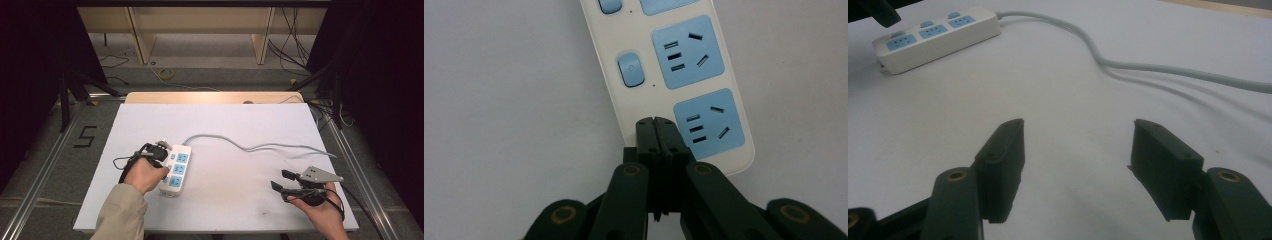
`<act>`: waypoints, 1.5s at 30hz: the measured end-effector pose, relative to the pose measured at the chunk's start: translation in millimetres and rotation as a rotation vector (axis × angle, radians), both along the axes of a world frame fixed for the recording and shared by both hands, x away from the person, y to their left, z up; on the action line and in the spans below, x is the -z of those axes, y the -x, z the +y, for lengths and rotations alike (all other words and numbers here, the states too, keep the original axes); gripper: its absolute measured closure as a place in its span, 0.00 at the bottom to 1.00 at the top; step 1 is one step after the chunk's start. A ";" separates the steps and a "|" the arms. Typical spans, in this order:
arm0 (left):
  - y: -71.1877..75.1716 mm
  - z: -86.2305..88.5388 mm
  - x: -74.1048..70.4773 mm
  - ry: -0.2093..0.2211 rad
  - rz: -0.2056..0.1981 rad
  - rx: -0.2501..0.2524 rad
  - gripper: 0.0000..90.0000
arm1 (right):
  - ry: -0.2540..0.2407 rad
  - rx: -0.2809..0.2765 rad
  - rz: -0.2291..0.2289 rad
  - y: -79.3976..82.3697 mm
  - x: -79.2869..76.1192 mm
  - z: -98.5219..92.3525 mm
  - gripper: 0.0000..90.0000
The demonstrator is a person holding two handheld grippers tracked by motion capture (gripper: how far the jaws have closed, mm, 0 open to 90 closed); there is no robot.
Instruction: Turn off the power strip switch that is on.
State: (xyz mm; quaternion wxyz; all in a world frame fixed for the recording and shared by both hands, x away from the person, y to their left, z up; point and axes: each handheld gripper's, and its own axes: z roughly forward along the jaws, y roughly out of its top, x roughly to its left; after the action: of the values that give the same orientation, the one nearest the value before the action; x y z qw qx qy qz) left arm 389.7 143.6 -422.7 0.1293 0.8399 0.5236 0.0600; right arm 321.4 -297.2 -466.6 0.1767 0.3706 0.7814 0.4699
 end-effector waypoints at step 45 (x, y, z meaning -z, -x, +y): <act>-5.8 -7.2 9.6 -0.036 0.046 -0.006 1.00 | 0.004 -0.003 0.003 0.3 0.0 0.3 0.44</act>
State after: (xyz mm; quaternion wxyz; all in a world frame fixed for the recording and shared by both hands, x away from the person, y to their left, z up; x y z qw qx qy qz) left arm 395.5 136.4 -432.3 0.1020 0.8416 0.5280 0.0503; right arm 321.0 -296.8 -466.5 0.1757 0.3698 0.7832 0.4679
